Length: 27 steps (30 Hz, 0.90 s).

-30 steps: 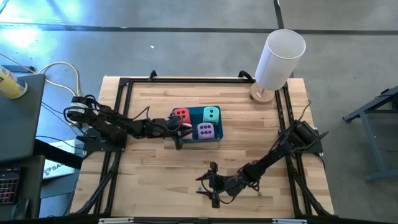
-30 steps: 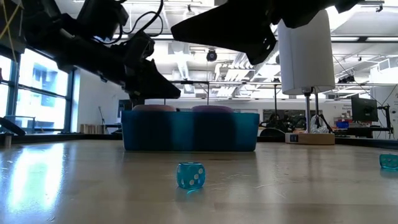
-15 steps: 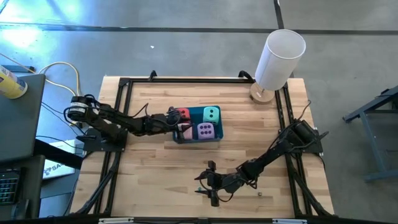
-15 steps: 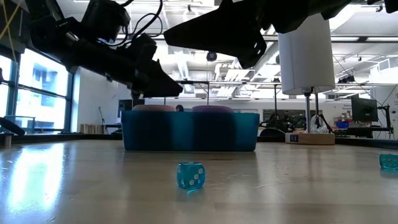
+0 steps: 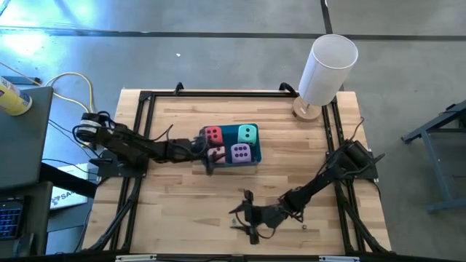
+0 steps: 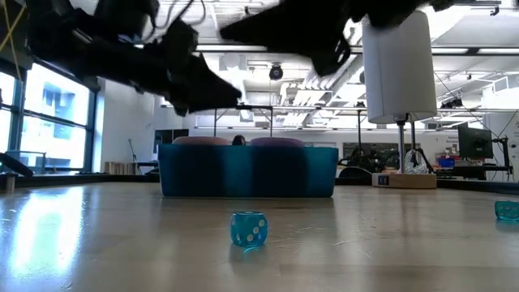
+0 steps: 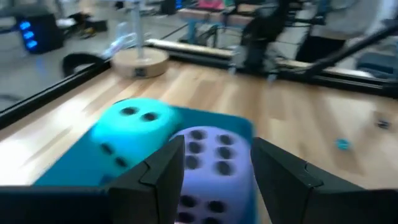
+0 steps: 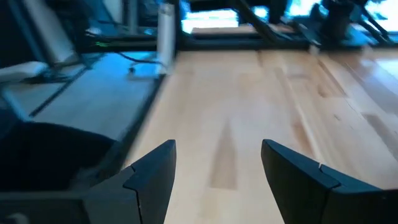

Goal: Pick & Place Dice
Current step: Put the blue die into the blue bin

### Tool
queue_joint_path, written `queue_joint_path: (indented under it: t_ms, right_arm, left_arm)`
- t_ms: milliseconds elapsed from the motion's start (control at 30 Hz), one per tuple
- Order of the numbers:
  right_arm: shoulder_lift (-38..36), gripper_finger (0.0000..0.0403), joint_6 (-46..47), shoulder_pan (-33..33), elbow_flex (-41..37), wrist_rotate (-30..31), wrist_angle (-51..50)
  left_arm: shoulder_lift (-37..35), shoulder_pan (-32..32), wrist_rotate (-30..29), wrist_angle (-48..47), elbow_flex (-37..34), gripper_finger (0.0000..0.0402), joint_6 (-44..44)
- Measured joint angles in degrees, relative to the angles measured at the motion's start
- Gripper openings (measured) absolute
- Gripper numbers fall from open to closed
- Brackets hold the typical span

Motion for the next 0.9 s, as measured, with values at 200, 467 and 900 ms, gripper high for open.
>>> queue_joint_path:
  t_ms: [200,467,900]
  right_arm:
    - [-1.08,0.0229,-1.87,4.14,0.03,-0.32,0.37]
    - [-3.42,0.0229,14.16,9.69,0.02,-5.99,-7.35]
    - [-3.6,0.0229,49.54,14.47,-0.01,-7.48,-24.86]
  left_arm:
    - [-3.14,-8.49,0.04,-0.06,0.0,0.0178,1.13]
    - [-3.5,-19.28,0.13,-0.81,0.0,0.0178,-0.22]
    - [-3.5,-26.86,0.09,-0.95,0.0,0.0179,-3.01]
